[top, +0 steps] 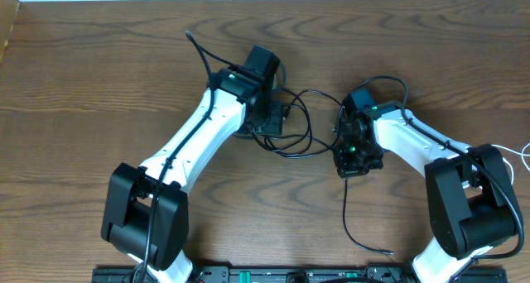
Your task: Untangle cables
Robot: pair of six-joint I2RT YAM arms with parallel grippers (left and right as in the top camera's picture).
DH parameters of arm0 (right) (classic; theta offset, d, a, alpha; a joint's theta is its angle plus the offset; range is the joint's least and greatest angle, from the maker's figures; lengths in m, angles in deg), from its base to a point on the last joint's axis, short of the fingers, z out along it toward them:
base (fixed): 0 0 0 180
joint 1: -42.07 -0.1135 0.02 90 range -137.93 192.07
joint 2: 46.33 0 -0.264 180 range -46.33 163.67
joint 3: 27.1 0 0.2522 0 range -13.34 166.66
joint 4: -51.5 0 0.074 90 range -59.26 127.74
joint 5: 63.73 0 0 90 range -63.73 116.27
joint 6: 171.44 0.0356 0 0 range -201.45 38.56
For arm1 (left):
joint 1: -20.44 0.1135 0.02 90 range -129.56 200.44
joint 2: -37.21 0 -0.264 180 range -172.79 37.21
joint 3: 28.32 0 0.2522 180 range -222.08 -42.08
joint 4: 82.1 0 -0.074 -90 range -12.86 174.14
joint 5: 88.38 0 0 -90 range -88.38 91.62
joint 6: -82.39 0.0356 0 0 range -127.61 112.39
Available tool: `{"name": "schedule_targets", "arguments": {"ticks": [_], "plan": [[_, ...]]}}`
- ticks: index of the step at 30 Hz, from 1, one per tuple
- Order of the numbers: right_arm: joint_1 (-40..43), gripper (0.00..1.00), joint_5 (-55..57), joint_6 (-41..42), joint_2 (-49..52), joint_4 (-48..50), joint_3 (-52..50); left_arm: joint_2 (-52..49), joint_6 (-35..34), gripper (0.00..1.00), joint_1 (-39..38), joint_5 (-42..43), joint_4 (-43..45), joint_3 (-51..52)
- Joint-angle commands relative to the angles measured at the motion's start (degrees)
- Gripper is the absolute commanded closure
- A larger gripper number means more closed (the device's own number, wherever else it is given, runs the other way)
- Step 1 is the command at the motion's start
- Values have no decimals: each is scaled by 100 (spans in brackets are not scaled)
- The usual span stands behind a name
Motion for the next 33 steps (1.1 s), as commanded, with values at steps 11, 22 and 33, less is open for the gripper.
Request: {"name": "schedule_targets", "arguments": {"ticks": [11,22,33], "plan": [[9,99,138,-378,-2133,46,2708,-87,57,45,-175,-57,302,13],[20,99,299,-529,-3748,1377,2852,-87,57,45,-175,-57,304,13],[20,99,1104,-798,-4509,1906,2852,-87,57,45,-173,-57,409,13]]}}
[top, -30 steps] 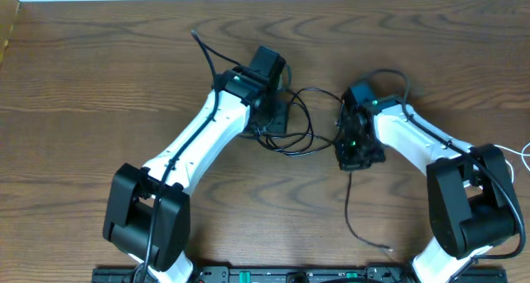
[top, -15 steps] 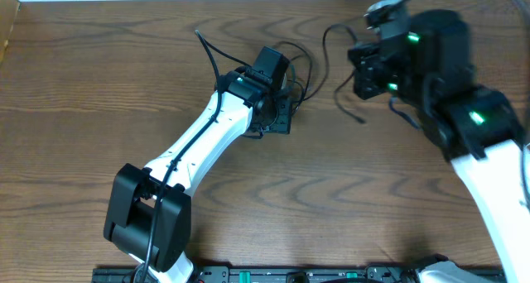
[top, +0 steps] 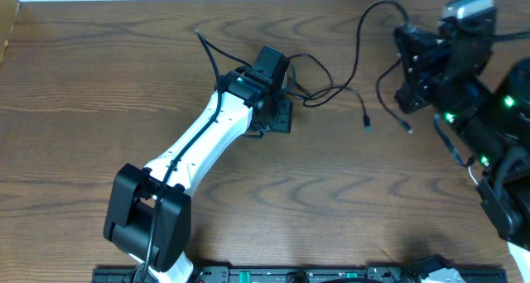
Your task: Untangle cables
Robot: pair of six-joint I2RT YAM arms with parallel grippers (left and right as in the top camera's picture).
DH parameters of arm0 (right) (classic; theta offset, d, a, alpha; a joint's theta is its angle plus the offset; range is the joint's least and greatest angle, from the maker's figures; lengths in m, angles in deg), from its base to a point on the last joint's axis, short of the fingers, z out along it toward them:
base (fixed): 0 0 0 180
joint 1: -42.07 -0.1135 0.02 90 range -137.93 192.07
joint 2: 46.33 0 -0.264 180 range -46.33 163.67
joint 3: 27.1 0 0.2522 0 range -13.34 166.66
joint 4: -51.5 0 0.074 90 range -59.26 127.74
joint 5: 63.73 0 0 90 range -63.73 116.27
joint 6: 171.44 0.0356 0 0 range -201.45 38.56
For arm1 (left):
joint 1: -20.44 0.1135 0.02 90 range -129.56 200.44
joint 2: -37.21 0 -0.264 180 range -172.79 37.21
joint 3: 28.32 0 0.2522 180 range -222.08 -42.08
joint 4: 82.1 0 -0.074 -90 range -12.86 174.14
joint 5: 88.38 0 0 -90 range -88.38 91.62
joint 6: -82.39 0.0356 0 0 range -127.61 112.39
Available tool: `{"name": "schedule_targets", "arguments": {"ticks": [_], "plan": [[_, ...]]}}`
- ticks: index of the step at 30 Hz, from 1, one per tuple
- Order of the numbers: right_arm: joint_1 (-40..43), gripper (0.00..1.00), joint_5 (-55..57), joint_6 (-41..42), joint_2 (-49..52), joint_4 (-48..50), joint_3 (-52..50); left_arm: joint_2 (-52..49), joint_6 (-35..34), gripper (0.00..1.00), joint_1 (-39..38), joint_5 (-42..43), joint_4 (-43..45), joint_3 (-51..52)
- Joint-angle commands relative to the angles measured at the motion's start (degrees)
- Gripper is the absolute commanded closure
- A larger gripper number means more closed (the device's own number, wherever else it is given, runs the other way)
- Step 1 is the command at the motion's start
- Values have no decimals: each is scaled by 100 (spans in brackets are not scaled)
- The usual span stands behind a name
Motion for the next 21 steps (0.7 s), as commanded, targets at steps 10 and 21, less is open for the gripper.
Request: {"name": "schedule_targets", "arguments": {"ticks": [10,21], "plan": [[15,99,212,-481,-354,1036,68,-81,227,34,9,546,289,13],[20,99,1180,-476,-236,636,66,339,1432,31,175,1217,562,11]]}}
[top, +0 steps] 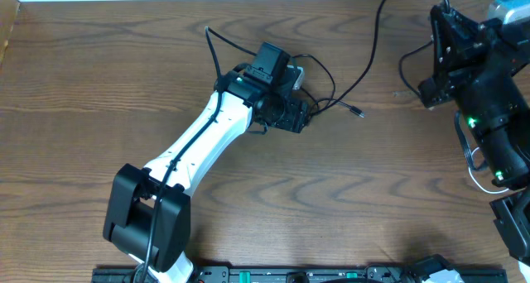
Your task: Untangle cables
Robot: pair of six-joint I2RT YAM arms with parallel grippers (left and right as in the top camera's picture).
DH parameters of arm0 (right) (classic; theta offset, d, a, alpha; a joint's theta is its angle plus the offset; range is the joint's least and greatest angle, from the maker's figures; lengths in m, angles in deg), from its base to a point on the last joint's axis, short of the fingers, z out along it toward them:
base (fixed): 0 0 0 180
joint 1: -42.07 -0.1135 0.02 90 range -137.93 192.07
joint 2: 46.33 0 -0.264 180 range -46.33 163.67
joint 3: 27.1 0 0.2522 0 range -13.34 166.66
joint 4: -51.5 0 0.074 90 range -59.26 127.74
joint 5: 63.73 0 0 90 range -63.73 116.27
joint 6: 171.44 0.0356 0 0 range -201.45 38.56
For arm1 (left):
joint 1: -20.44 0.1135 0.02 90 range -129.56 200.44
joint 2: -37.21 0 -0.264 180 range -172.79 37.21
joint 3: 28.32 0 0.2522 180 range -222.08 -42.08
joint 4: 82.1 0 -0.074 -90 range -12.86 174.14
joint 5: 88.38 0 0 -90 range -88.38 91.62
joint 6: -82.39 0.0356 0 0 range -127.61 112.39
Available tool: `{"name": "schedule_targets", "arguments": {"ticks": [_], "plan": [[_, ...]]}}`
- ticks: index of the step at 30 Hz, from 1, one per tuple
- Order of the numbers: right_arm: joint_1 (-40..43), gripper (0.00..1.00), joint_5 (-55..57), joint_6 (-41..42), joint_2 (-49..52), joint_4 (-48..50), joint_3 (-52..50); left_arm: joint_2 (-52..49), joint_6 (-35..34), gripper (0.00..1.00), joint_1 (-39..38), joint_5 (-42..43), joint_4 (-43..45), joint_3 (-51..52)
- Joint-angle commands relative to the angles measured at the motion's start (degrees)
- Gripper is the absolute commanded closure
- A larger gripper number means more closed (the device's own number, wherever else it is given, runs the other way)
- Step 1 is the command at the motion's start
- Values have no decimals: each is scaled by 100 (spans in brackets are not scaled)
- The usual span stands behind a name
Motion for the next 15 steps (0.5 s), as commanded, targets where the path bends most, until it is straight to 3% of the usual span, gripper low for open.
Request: {"name": "schedule_targets", "arguments": {"ticks": [1,6,15], "plan": [[17,99,411,-61,61,-31,63,433,367,31,197,155,2,11],[17,99,424,-9,195,-24,63,992,1368,29,278,1178,-35,11],[17,99,354,68,243,-33,63,857,1779,29,-122,1202,286,13]]}}
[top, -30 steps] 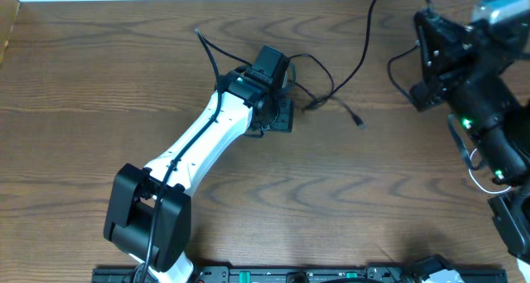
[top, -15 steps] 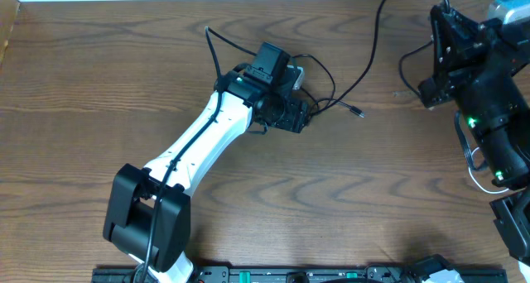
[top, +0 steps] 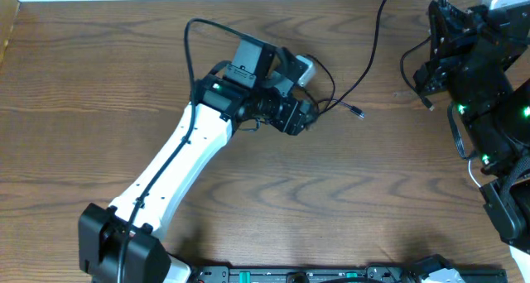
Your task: Untangle cables
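Thin black cables (top: 369,55) run across the wooden table (top: 99,93) between the two arms. My left gripper (top: 305,116) sits at mid-table, shut on a knot of cable loops (top: 325,91); one free plug end (top: 357,112) lies just to its right. From there a strand climbs to the top edge. My right gripper (top: 432,72) is raised at the far right, shut on a black cable; a loop (top: 407,68) and a short end (top: 428,106) hang from it. The fingers themselves are mostly hidden by the wrists.
A pale plug-like piece (top: 305,68) shows beside the left wrist. A black rail (top: 290,275) runs along the table's front edge. A white wall strip borders the back edge, and a box corner (top: 7,26) is at the far left.
My left arm has lifted and swung its elbow leftward, with the gripper staying at the cable knot. The right arm and the cables lie almost as before.
Both grippers were close together at a tangle in mid-table. Then the right arm was raised at the far right with a cable trailing from it, and the left stayed on the knot. The strands now lie stretched out between the two arms.
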Robot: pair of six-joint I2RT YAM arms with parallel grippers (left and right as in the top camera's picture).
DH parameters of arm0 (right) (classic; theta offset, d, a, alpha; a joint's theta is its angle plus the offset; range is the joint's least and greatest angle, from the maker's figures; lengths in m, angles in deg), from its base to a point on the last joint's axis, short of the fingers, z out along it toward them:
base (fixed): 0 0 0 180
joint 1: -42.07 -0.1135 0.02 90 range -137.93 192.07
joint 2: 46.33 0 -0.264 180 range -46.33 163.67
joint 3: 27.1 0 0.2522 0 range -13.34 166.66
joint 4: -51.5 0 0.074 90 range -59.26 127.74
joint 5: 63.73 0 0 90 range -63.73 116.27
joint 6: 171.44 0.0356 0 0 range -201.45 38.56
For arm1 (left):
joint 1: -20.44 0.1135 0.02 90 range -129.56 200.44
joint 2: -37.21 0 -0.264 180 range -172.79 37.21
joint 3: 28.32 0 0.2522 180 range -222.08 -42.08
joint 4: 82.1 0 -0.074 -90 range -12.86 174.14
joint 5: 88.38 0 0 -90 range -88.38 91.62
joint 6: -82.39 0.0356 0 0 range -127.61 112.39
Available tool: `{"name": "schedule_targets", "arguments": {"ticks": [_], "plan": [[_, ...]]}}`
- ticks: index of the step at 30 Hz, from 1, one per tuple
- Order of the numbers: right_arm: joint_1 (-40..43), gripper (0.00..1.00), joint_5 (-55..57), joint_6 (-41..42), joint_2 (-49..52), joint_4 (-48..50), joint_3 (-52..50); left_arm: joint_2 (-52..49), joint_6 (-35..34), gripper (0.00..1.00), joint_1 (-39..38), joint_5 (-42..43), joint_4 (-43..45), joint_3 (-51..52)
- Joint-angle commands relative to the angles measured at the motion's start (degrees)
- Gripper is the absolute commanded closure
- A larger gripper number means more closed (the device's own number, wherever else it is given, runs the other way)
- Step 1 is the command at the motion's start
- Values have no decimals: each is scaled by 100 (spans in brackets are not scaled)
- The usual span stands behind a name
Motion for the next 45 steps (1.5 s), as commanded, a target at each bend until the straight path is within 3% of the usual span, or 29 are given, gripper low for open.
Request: {"name": "schedule_targets", "arguments": {"ticks": [1,5,10,18,20,25,30,36,45], "plan": [[17,99,35,63,2,11,63,-94,308,29,-264,146,280,13],[17,99,37,61,2,-4,63,-101,291,29,-415,76,730,13],[17,99,48,61,2,-33,63,-149,-153,29,-511,-811,1023,13],[17,99,48,61,2,-31,63,-557,-439,31,-660,-870,1126,13],[17,99,72,61,2,-33,63,-601,-472,39,-686,-872,1126,13],[20,99,570,61,2,-201,63,-544,-472,92,-649,-1071,1222,11],[120,99,1032,205,74,-599,63,-197,-540,92,-472,-1320,1228,2],[461,99,1025,798,446,-1279,63,721,-1486,92,85,-1250,1488,-87],[461,99,-1582,811,1738,-1674,63,2205,-3110,92,966,-192,3003,-87]]}}
